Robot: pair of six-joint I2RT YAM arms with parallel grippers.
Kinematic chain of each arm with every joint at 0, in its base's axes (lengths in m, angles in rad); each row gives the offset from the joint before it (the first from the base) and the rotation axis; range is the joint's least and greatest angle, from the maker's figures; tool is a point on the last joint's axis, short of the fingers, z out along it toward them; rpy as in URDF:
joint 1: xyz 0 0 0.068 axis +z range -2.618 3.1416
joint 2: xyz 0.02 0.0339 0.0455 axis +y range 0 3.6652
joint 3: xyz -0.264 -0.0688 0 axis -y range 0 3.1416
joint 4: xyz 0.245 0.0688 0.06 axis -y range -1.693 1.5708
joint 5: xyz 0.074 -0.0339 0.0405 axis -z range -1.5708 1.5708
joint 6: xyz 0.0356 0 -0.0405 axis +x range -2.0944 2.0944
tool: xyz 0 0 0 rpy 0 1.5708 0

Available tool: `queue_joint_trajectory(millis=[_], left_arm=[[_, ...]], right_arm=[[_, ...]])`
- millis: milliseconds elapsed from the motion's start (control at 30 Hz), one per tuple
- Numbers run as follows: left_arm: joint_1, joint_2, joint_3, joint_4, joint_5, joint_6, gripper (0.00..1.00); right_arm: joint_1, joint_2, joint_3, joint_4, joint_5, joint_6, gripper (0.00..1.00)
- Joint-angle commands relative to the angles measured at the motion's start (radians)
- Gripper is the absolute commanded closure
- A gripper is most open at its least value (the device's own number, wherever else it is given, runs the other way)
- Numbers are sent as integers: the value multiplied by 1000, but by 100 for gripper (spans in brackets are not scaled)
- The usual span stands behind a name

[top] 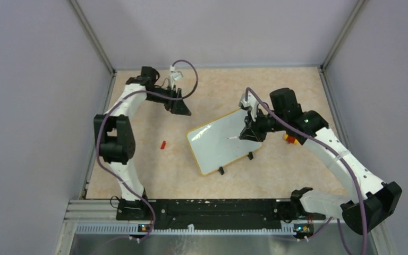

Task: Write a sentence on the whiteboard
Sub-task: Move the whiteboard to the center of the board, then hold the whiteboard at the center of the board.

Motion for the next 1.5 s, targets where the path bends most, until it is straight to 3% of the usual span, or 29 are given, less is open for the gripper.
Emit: queue_joint_trajectory(millis=[0, 267, 800, 1067, 1467], left_arm=[[40, -207, -112, -151, 35, 106, 16], [41, -408, -290, -104, 31, 90, 12], [10, -366, -304, -57, 72, 57, 20], [-34, -345, -298, -54, 90, 49, 31], [-47, -318, -282, -45, 117, 29, 66]], right_arm=[[88, -4, 18, 88, 101, 3, 100], [249, 62, 56, 144, 188, 0, 100], [334, 95, -23, 375, 267, 48, 100], [389, 140, -11, 429, 312, 65, 100], [441, 189, 3, 478, 394, 80, 100]])
